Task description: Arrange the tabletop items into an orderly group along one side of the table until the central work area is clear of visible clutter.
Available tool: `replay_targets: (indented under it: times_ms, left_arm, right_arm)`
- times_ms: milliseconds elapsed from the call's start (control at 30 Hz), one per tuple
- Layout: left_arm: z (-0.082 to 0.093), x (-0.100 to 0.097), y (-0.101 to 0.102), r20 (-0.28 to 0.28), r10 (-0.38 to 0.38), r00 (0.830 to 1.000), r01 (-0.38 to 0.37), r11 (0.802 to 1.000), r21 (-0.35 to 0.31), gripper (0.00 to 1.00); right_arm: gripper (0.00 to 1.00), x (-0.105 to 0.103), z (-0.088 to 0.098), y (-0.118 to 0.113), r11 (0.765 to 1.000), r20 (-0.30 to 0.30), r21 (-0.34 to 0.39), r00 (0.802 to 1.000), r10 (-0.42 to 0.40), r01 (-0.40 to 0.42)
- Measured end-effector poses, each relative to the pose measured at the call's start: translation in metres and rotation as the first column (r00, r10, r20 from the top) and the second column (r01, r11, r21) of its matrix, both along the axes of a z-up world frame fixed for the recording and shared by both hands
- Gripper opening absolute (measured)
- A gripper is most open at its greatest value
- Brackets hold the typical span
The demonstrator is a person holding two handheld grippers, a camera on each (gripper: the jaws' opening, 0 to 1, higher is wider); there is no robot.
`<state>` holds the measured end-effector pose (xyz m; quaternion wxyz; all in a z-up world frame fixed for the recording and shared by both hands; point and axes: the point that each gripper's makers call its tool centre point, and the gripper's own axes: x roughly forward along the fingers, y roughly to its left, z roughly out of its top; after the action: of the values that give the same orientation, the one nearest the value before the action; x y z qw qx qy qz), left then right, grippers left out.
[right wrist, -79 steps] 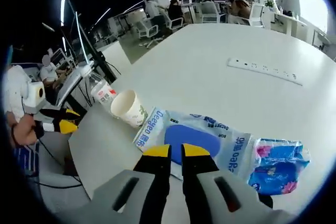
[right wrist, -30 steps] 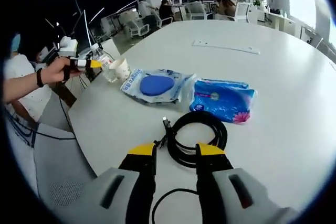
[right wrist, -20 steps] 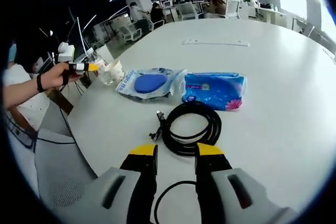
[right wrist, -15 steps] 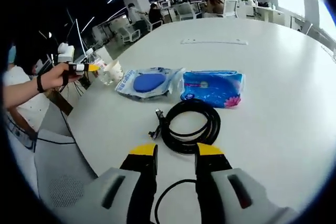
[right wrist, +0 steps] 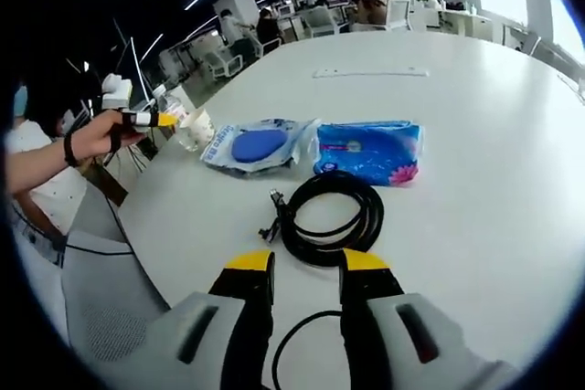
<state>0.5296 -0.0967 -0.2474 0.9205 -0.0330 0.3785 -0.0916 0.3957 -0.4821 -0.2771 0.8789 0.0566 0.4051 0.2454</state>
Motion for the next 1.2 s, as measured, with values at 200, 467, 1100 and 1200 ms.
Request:
replay_targets:
  times_ms: [200,467,1100,1200]
  left_arm:
    - [0.000,0.001,-0.001,-0.004,0.016,1.000,-0.016,1.000,0.006,0.35]
    - [0.001,-0.001,-0.002,-0.005,0.016,1.000,-0.016,1.000,0.006,0.35]
    - [0.010,-0.016,0.003,-0.003,0.028,1.000,-0.029,0.999,-0.026,0.39]
    - [0.012,-0.020,0.002,0.002,0.021,1.000,-0.021,1.000,-0.019,0.39]
  right_arm:
    - [0.26,-0.001,-0.002,-0.007,1.000,-0.003,-0.004,1.000,-0.006,0.006]
    - [0.26,-0.002,-0.005,-0.010,1.000,-0.011,-0.002,1.000,-0.013,0.013]
    - [0.26,0.020,-0.010,-0.013,1.000,-0.017,-0.003,0.999,-0.030,0.030]
    - [0.26,0.022,-0.009,-0.013,1.000,-0.016,-0.004,0.999,-0.030,0.029]
